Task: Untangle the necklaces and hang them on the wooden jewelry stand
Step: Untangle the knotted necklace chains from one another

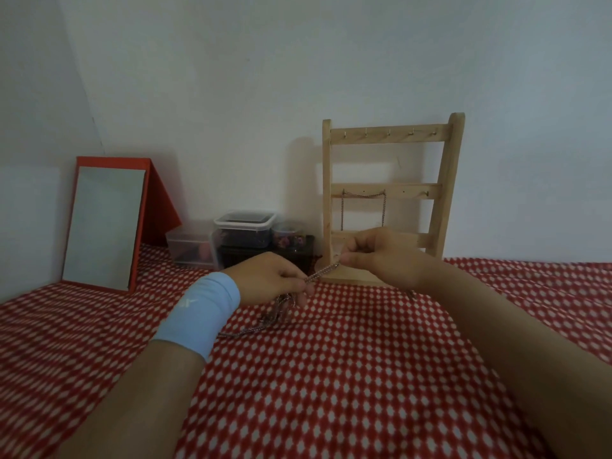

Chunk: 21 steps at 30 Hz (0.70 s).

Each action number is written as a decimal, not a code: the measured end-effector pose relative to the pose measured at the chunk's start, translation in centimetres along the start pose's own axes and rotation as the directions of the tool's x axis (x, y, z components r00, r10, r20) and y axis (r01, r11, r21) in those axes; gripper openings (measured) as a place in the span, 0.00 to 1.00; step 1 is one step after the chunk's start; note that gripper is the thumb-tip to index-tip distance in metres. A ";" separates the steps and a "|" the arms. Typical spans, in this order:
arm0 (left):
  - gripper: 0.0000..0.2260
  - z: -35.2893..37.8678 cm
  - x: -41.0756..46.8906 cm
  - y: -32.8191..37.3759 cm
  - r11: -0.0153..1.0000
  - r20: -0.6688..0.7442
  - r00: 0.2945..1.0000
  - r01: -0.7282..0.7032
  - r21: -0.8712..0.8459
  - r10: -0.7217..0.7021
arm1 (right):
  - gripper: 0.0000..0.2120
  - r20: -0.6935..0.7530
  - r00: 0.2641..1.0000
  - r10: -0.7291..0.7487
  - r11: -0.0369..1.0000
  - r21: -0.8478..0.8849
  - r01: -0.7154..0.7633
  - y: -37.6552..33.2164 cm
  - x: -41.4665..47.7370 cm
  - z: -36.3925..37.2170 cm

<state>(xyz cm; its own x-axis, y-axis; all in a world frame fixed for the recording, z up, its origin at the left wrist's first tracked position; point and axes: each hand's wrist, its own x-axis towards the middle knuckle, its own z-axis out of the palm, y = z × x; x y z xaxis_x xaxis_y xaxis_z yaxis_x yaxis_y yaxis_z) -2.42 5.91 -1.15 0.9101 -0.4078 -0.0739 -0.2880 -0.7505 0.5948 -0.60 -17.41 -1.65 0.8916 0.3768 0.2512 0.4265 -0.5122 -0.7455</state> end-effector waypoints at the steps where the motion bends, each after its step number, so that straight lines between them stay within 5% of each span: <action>1: 0.10 -0.3 -0.1 -0.2 1.000 -0.004 1.000 0.010 0.010 -0.010 | 0.08 0.008 1.000 0.009 1.000 -0.017 -0.009 -0.1 0.0 0.0; 7: 0.14 -0.6 0.0 -0.2 0.992 -0.101 0.990 0.085 -0.090 -0.094 | 0.11 0.080 0.994 0.075 0.990 -0.129 -0.064 -0.1 0.0 0.2; 11: 0.15 0.8 0.9 -0.5 0.990 -0.125 0.986 0.124 0.073 -0.114 | 0.05 0.222 0.971 0.085 0.981 -0.188 -0.043 0.1 -0.2 0.3; 15: 0.17 2.2 1.7 -1.0 0.965 -0.080 0.976 0.212 0.153 -0.202 | 0.04 0.150 0.988 0.044 0.972 -0.234 -0.008 1.0 0.1 1.2; 18: 0.07 2.7 1.9 -1.6 0.948 -0.117 0.985 0.157 0.278 -0.128 | 0.04 0.130 0.988 0.079 0.977 -0.207 -0.051 1.2 0.1 1.7; 21: 0.09 3.3 2.1 -1.4 0.993 -0.188 0.982 0.022 0.112 -0.001 | 0.05 0.071 0.993 0.096 0.987 -0.139 -0.086 1.3 0.0 1.8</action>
<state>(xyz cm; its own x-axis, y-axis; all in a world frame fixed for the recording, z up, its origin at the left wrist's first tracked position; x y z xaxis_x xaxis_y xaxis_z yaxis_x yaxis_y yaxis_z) -1.13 4.37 -4.74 0.9502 -0.3021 0.0771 -0.2990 -0.8130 0.4997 -0.34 -16.67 -3.69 0.9153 0.3799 0.1336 0.3656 -0.6449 -0.6711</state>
